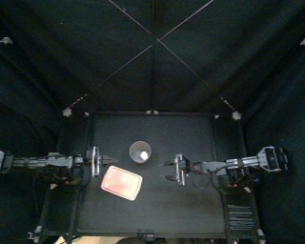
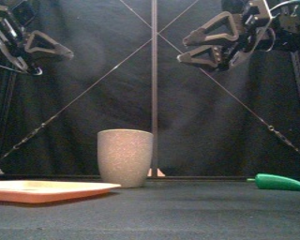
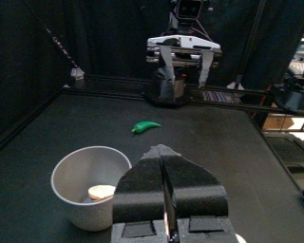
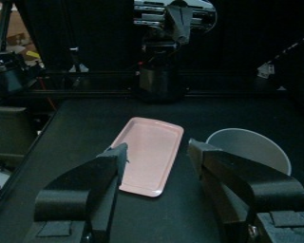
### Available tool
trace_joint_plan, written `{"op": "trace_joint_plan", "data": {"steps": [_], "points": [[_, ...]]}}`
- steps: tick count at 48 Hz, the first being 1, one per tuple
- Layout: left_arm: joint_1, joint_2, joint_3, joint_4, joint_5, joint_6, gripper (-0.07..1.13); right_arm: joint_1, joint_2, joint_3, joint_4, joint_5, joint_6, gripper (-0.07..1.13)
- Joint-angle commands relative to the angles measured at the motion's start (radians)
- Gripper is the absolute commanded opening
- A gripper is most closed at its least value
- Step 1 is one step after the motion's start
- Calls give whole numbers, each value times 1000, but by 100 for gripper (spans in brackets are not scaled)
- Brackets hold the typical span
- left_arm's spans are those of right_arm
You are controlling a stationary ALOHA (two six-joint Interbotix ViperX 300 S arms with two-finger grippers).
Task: Pick the onion then place it in the grey bowl
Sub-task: Drop onion in the grey bowl and return to neutral
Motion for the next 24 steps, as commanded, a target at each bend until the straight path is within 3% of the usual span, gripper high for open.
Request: {"op": "trace_joint_plan", "data": {"steps": [1,24], "points": [[2,2,-17,3,-9,2,-2,2,-25,-9,-9,-9,0,90],[2,3,-17,3,-9,3,-2,0,-25,-11,-92,-9,0,90]]}}
